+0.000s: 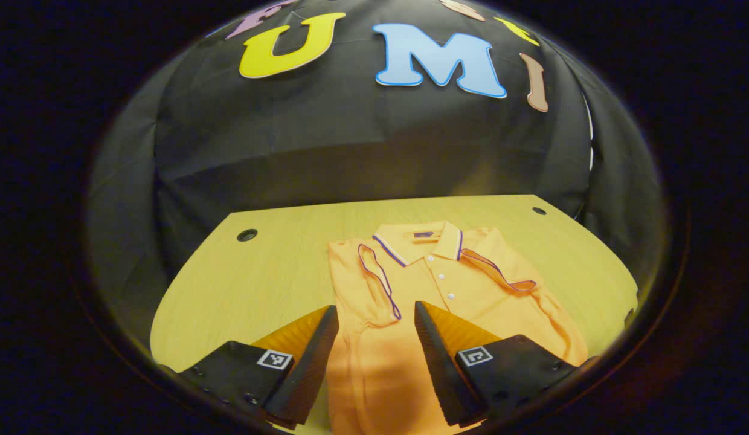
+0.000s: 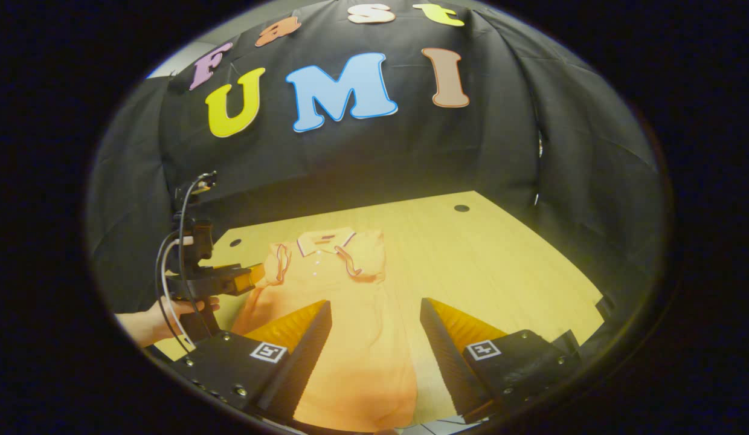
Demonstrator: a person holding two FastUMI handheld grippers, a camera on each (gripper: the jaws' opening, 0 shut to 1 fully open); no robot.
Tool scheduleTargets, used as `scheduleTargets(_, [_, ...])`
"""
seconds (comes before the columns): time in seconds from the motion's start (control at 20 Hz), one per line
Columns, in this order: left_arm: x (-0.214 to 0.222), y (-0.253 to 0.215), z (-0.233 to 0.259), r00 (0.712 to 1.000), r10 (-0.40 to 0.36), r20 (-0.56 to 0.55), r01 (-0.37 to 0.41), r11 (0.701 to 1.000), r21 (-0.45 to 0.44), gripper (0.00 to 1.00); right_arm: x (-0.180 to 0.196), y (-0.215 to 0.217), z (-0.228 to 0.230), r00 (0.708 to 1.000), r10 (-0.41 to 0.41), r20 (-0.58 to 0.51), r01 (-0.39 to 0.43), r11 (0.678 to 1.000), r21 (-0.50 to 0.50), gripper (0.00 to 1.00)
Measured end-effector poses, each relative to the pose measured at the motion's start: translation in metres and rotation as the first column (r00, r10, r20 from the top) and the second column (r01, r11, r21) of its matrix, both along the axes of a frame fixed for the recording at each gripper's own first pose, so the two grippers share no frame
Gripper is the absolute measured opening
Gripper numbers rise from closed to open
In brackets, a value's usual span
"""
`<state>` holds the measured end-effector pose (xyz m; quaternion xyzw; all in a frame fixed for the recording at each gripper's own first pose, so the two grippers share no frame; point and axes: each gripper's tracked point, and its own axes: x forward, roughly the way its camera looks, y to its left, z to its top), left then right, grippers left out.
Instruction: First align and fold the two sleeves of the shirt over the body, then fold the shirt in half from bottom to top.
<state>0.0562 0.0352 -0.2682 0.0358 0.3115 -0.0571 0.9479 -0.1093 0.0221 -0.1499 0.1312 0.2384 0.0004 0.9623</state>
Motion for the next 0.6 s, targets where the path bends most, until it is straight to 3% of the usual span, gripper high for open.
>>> scheduleTargets(0.2, [-0.050,0.000,0.008,1.000,0.001,0.000,-0.001,1.000,0.017,0.95,-0.017,-0.002,-0.021,0.999,0.027,-0.031,-0.027,1.000,-0.009,0.93])
scheduleTargets(0.6, [-0.146,0.010,0.004,0.997,0.062,-0.044,-0.062,0.998,-0.014,0.94,-0.063,0.003,-0.074,0.988,0.079,-0.132,-0.085,0.996,-0.040,0.93])
